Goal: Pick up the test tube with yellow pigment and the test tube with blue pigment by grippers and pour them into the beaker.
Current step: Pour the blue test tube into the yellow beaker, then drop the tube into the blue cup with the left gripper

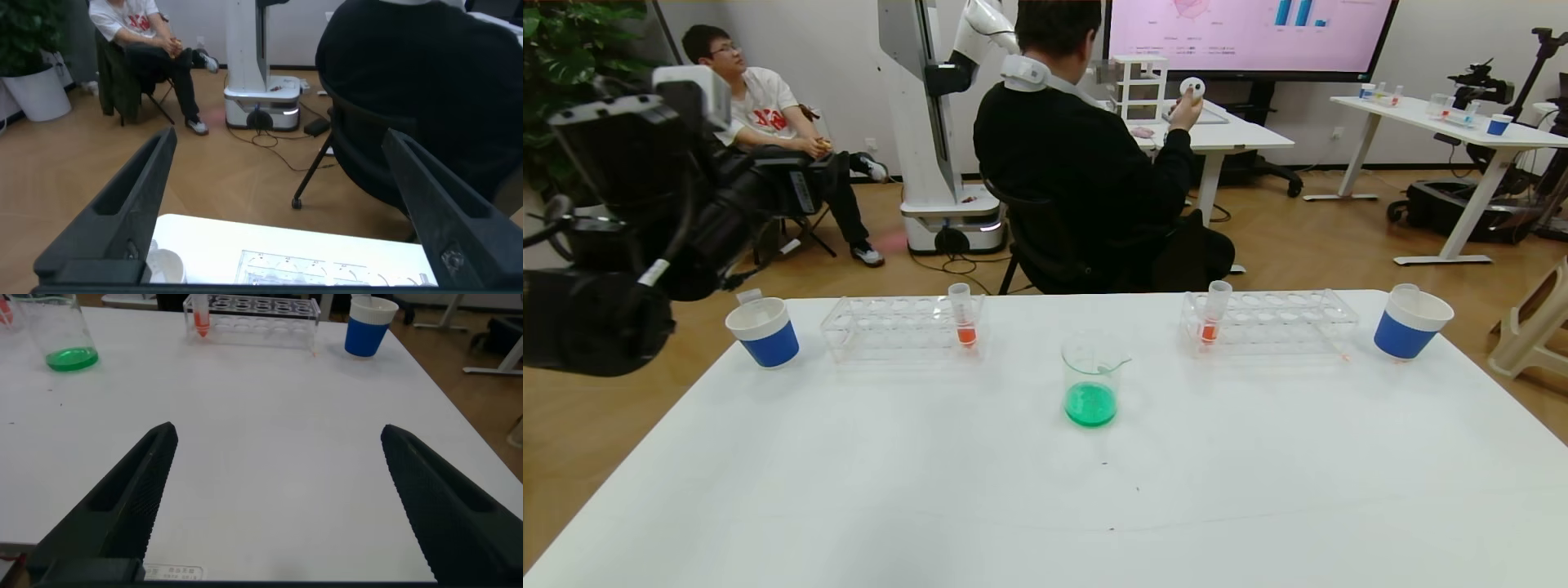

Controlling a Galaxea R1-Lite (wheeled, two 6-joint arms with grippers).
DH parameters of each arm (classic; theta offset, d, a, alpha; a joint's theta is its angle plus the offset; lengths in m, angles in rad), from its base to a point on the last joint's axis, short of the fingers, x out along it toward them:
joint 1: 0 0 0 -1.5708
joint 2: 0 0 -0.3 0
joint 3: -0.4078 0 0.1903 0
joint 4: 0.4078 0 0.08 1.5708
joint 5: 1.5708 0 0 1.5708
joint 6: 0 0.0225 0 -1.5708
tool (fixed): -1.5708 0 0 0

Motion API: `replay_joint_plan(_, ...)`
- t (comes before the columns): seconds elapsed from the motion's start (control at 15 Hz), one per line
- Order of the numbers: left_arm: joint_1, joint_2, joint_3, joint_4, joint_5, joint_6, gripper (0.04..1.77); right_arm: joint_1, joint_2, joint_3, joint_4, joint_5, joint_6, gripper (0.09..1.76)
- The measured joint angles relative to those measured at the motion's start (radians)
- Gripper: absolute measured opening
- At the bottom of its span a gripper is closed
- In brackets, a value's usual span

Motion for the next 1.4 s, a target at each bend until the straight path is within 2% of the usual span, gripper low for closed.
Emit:
replay_joint_plan(0.33,-0.007,-0.343,0.2,0.025,-0.023,0.074,1.75,0.0,0.0,0.0,0.0,0.0,0.0,1.74)
replay_joint_plan(0.6,-0.002,-0.641,0.427,0.046,-0.059,0.135,1.75,0.0,0.0,0.0,0.0,0.0,0.0,1.74)
replay_joint_plan(0.73,0.012,-0.802,0.518,0.144,-0.048,0.159,1.75,0.0,0.0,0.0,0.0,0.0,0.0,1.74)
replay_joint_plan(0.87,0.024,-0.984,0.57,0.34,-0.038,0.169,1.75,0.0,0.0,0.0,0.0,-0.001,0.0,1.74)
replay_joint_plan(1.07,0.032,-1.238,0.591,0.641,-0.035,0.175,1.75,0.0,0.0,0.0,0.0,0.0,0.0,1.74)
replay_joint_plan(1.2,0.046,-1.356,0.602,0.721,-0.036,0.167,1.75,0.0,0.0,0.0,0.0,0.0,0.0,1.74)
replay_joint_plan(1.4,0.079,-1.469,0.631,0.739,-0.072,0.161,1.75,0.001,0.0,0.0,0.0,0.0,0.0,1.74)
